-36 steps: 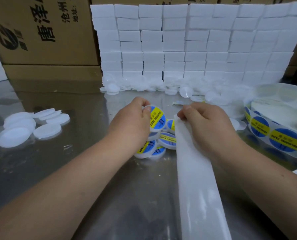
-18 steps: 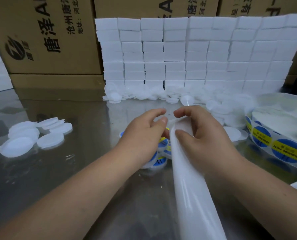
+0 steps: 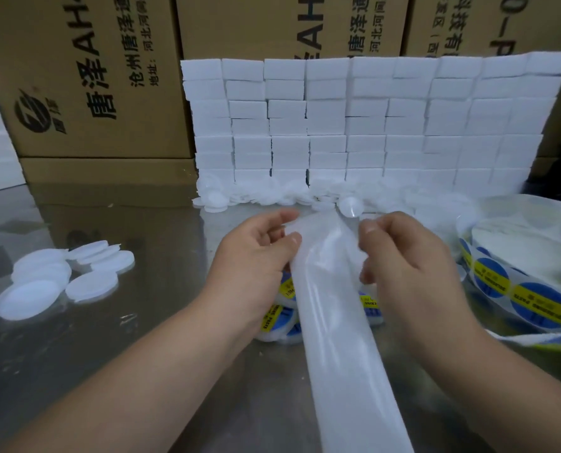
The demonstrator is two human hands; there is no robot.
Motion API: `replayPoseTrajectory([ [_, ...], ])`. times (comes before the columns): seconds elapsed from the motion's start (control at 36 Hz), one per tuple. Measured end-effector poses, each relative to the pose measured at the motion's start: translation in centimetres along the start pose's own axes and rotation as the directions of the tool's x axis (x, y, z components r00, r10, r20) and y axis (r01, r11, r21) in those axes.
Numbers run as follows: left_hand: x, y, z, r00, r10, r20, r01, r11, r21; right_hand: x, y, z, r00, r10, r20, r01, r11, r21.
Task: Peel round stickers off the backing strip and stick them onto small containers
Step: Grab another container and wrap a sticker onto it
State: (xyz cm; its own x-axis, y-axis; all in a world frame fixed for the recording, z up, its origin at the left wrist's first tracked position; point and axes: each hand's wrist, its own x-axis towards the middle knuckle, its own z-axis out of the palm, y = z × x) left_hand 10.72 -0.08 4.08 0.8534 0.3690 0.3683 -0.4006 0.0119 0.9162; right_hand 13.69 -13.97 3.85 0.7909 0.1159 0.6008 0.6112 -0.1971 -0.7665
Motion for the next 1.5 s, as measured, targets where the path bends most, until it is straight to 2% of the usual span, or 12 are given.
replayPoseTrajectory([
  [0.11, 0.1, 0.5, -0.1, 1.000, -0.009, 0.008, 0.010, 0.995, -0.100, 0.4, 0.6, 0.4, 0.973, 0.210, 0.099, -0.207, 0.978, -0.033],
  [0.19, -0.3, 0.6, -0.1, 0.996, -0.051, 0.075, 0.058, 0.993, -0.099, 0.5, 1.0, 0.7, 0.954, 0.271, 0.125, -0.264, 0.962, -0.072],
  [0.42, -1.2, 0.7, 0.3, 0.942, -0.078, 0.325, 0.050, 0.994, 0.092, 2.0, 0.7, 0.1, 0.844, 0.524, 0.115, -0.537, 0.824, 0.181],
  [0.58, -1.6, 0.2, 0.3, 0.899, -0.106, 0.424, -0.006, 0.967, 0.254, 1.9, 0.5, -0.5, 0.816, 0.570, 0.096, -0.564, 0.747, 0.354],
  [0.72, -1.6, 0.0, 0.4, 0.908, -0.119, 0.403, -0.049, 0.923, 0.383, 1.6, 0.3, -0.6, 0.864, 0.495, 0.097, -0.495, 0.798, 0.344],
  [0.83, -1.6, 0.0, 0.4, 0.905, -0.206, 0.373, 0.010, 0.885, 0.465, 1.5, 0.3, -0.2, 0.901, 0.428, 0.067, -0.422, 0.834, 0.356],
  [0.94, -1.7, 0.3, 0.3, 0.966, -0.085, 0.243, -0.081, 0.795, 0.601, 1.9, 0.9, -0.8, 0.909, 0.414, -0.047, -0.387, 0.882, 0.270],
  [1.08, -0.5, 0.8, 0.5, 0.996, -0.031, 0.087, -0.017, 0.863, 0.504, 2.0, 2.1, -0.1, 0.910, 0.412, -0.045, -0.409, 0.911, 0.058],
  [1.19, 2.2, 1.1, 0.7, 0.998, -0.013, 0.055, -0.019, 0.838, 0.546, 1.9, 2.6, 0.1, 0.910, 0.408, -0.071, -0.410, 0.912, -0.024],
  [1.28, 5.7, 0.8, 0.4, 0.996, 0.043, 0.081, -0.087, 0.716, 0.692, 1.5, 2.5, 0.5, 0.908, 0.414, -0.070, -0.417, 0.908, -0.033],
  [1.39, 11.4, -1.4, -1.1, 0.993, -0.031, 0.112, -0.089, 0.412, 0.907, 0.8, 2.7, 0.9, 0.924, 0.381, -0.024, -0.382, 0.924, -0.020],
  [1.5, 16.8, -4.7, -3.8, 0.978, -0.167, 0.126, -0.134, -0.034, 0.990, 0.8, 3.0, 0.6, 0.941, 0.337, -0.040, -0.338, 0.941, -0.001],
])
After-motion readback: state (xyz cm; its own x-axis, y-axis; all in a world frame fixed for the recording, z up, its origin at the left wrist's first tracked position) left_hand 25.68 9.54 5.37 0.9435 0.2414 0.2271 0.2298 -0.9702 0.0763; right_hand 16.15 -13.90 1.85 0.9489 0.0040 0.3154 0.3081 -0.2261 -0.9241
